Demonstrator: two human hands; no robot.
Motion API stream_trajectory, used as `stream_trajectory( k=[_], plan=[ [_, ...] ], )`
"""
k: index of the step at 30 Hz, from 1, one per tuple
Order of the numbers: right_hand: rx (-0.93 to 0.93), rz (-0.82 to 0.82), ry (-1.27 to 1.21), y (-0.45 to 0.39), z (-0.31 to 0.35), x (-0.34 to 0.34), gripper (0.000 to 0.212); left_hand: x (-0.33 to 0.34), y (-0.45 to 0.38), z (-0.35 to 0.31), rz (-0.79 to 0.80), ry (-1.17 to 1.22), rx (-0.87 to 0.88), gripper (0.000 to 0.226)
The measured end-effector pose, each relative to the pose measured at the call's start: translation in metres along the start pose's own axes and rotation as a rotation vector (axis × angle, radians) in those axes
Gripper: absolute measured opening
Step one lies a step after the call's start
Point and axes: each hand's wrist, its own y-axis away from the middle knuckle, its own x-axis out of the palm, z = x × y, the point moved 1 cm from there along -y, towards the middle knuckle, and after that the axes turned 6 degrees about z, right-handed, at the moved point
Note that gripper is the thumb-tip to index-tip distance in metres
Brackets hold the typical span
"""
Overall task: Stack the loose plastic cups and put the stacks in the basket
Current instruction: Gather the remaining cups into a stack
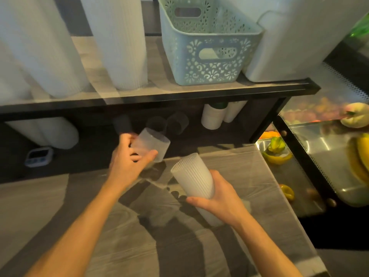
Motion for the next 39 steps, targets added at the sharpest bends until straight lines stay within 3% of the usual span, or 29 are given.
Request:
stream_trajectory(
  k=[10, 15, 19, 28, 32, 36, 39],
  plan=[
    [-0.103, 0.049, 0.116, 0.022, 0.026, 0.015, 0.075, -0.027, 0.057, 0.012, 0.152, 0.365, 0.151, 0.067],
    [-0.164, 0.074, 0.190, 0.028, 0.040, 0.016, 0.083, -0.042, 0.073, 0.003, 0.289, 0.267, 0.214, 0.060],
    [-0.217, 0.110, 0.247, 0.033, 0.051, 0.020, 0.085, -0.041, 0.083, -0.005, 0.418, 0.239, 0.217, 0.068],
    [-0.250, 0.098, 0.218, 0.039, 0.046, 0.021, 0.084, -0.042, 0.080, -0.007, 0.514, 0.187, 0.162, 0.073],
    [-0.250, 0.103, 0.240, 0.035, 0.042, 0.024, 0.085, -0.036, 0.072, -0.012, 0.637, 0.097, 0.143, 0.070],
    [-0.231, 0.112, 0.235, 0.024, 0.040, 0.030, 0.083, 0.000, 0.081, -0.018, 0.635, 0.058, 0.134, 0.071],
    [-0.180, 0.124, 0.201, 0.016, 0.028, 0.029, 0.084, 0.009, 0.061, -0.015, 0.612, 0.164, 0.043, 0.070]
  ],
)
